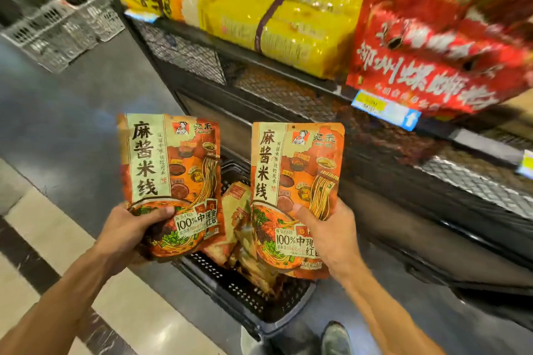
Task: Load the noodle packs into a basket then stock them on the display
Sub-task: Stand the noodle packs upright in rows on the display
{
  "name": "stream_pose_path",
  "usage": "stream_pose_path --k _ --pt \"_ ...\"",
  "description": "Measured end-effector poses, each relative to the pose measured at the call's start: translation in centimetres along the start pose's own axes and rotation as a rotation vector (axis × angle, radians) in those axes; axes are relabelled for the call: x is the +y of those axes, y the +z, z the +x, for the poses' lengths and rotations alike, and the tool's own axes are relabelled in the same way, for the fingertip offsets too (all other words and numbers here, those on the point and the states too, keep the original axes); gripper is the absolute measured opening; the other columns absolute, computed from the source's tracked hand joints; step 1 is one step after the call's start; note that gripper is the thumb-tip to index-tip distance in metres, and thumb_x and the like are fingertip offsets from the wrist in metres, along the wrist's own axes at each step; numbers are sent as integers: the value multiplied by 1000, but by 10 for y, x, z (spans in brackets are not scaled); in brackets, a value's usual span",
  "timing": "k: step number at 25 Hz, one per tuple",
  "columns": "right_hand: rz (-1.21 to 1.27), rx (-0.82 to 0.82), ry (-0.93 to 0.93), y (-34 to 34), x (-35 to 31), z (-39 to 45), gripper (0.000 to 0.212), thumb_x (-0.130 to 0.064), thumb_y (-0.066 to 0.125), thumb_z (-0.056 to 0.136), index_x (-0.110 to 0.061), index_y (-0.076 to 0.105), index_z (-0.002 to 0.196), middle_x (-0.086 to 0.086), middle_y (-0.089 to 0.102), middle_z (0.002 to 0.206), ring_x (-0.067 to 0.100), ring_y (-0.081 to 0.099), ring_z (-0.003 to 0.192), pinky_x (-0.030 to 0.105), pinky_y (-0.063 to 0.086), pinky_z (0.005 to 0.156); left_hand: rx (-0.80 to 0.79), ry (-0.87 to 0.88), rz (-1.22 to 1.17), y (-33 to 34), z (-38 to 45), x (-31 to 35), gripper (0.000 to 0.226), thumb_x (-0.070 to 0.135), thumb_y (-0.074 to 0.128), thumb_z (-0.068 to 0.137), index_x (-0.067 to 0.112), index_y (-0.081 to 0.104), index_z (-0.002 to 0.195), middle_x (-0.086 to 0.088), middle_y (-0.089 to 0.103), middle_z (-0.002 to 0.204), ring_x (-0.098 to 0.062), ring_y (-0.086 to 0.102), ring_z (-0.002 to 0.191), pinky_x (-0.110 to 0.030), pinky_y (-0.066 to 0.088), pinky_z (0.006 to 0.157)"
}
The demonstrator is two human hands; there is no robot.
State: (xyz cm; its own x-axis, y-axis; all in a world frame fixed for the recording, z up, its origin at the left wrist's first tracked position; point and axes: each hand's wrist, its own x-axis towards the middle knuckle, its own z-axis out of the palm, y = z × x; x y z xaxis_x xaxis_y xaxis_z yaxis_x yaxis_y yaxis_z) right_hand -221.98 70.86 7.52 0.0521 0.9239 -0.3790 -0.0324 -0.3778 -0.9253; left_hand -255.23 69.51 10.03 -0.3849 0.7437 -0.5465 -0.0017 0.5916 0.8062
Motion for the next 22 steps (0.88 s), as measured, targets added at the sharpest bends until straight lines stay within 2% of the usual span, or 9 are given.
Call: stream_pose_path --k 2,5,6,9,12,15,19,22 --pt "7 -32 -52 -12 -62 -12 26 -12 80 86 -29 72 105 -15 78 99 5 74 93 28 58 80 -2 60 -27 3 -32 50 46 14 85 65 11 71 109 -14 78 98 -33 76 89 -52 58 85" --pt "-9 -31 -180 -34 -158 -31 27 -12 80 86 -29 71 104 -15 78 100 4 74 95 32 57 86 15 179 -56 15 -82 133 39 8 83 72 7 71 109 -14 78 92 -33 77 82 -43 62 68" --pt "-17 -35 -216 -40 -187 -37 27 -13 80 86 -29 71 106 -14 78 102 4 73 97 34 57 89 8 218 -63 20 -98 160 37 6 82 75 8 71 110 -13 79 92 -33 76 83 -41 61 67" --pt "7 -4 -328 -69 -282 -63 28 -12 80 86 -27 70 108 -11 78 104 6 73 99 37 57 93 10 326 -91 35 -155 242 38 7 83 75 9 71 111 -12 78 94 -30 75 86 -39 59 74" --pt "71 34 -405 -105 -360 -99 27 -13 80 85 -29 69 104 -10 78 102 8 74 96 39 59 90 -35 403 -118 52 -212 307 40 9 84 73 10 71 110 -12 78 98 -30 75 89 -42 59 80" --pt "110 77 -463 -146 -409 -130 28 -9 78 86 -28 68 104 -7 79 103 12 75 95 41 60 88 -90 486 -151 74 -257 349 39 8 83 70 11 71 108 -12 78 98 -32 75 91 -45 57 84" --pt "112 161 -538 -218 -446 -166 26 -7 77 87 -19 72 109 -1 79 104 19 76 98 46 59 90 -236 592 -214 126 -309 383 41 8 80 66 14 71 105 -4 79 94 -24 76 81 -36 62 68" --pt "103 207 -576 -262 -454 -186 27 -7 76 87 -23 71 108 -2 79 105 17 75 99 40 59 87 -340 634 -214 170 -330 396 52 12 90 53 9 71 101 -7 79 88 -22 76 72 -36 63 62"
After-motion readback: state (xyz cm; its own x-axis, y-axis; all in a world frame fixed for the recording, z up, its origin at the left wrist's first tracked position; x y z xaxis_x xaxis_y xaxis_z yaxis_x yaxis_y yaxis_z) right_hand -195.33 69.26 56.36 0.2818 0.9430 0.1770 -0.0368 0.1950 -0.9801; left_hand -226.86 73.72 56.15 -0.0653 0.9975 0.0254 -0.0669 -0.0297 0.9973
